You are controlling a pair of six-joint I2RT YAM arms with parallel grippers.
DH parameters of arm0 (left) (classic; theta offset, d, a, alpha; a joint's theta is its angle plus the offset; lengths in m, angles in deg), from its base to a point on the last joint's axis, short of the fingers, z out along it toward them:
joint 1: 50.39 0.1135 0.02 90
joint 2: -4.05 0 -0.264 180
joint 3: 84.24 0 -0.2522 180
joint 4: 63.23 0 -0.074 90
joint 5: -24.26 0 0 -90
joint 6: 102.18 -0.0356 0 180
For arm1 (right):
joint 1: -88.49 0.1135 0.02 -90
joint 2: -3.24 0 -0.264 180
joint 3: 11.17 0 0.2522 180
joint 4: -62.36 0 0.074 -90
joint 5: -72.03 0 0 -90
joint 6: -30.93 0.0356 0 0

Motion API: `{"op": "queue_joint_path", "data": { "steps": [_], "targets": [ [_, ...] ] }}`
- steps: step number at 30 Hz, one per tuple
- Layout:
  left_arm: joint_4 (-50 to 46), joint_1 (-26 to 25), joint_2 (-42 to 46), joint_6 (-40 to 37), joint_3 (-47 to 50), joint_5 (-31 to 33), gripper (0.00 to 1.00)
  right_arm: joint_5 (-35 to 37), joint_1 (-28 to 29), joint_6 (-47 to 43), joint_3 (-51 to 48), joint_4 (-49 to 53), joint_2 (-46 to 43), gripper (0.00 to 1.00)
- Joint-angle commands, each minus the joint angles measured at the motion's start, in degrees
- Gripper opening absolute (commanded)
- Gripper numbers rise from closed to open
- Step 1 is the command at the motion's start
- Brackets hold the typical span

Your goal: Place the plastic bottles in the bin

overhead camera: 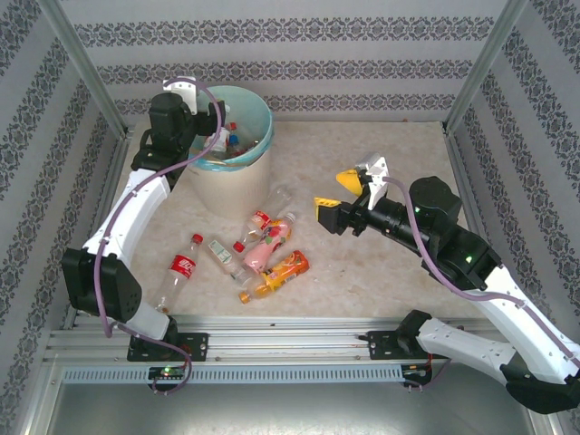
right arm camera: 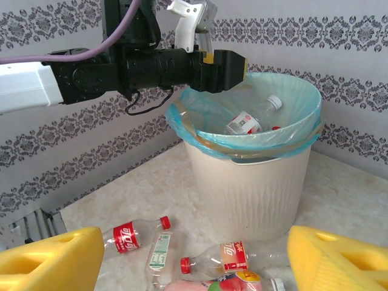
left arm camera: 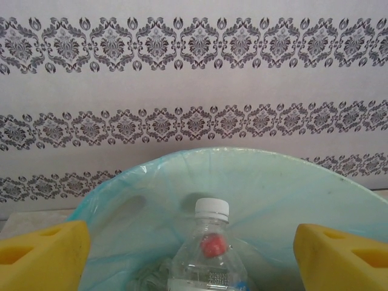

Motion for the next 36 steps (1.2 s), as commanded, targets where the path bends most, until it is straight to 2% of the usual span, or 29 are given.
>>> {"op": "queue_joint_path", "data": {
  "steps": [1, 6, 11, 14, 17, 24, 31, 36],
  "targets": [
    [-1.74, 0.68, 1.70, 0.62, -1.02, -1.46, 0.84, -0.38, 0.47, 0.04, 0.57, -0.32, -0.58, 0.80],
    [-6.52, 0.68, -0.82, -0.88, -2.85, -2.13, 0.76, -0.22, 0.50, 0.49, -0.13, -0.66, -1.58, 0.80],
    [-15.86, 0.69, -6.03, -1.66, -8.06, -1.60, 0.77, 0.27, 0.46, 0.38, -0.44, -0.27, -1.82, 0.80],
    [-20.83, 0.70, -9.30, -1.40, -11.58, -3.58, 0.75, 0.23, 0.42, -0.31, 0.00, 0.16, -1.15, 0.80],
    [-25.84, 0.68, -12.64, -0.83, -15.46, -5.95, 0.69, -0.29, 0.48, -0.84, 0.63, 0.17, -0.24, 0.80],
    [-34.83, 0.73, -17.78, -1.81, -20.75, -5.04, 0.50, -0.66, 0.41, -0.87, 0.45, 0.23, -0.06, 0.80],
    [-37.71, 0.73, -18.51, -2.02, -20.30, -2.84, 0.50, 0.30, 0.47, -0.57, -0.75, 0.41, -1.04, 0.80],
    [-42.69, 0.87, -21.43, -1.50, -25.71, -3.01, 0.52, -0.20, 0.50, -0.62, -0.23, 0.36, -0.24, 0.80]
  ]
}}
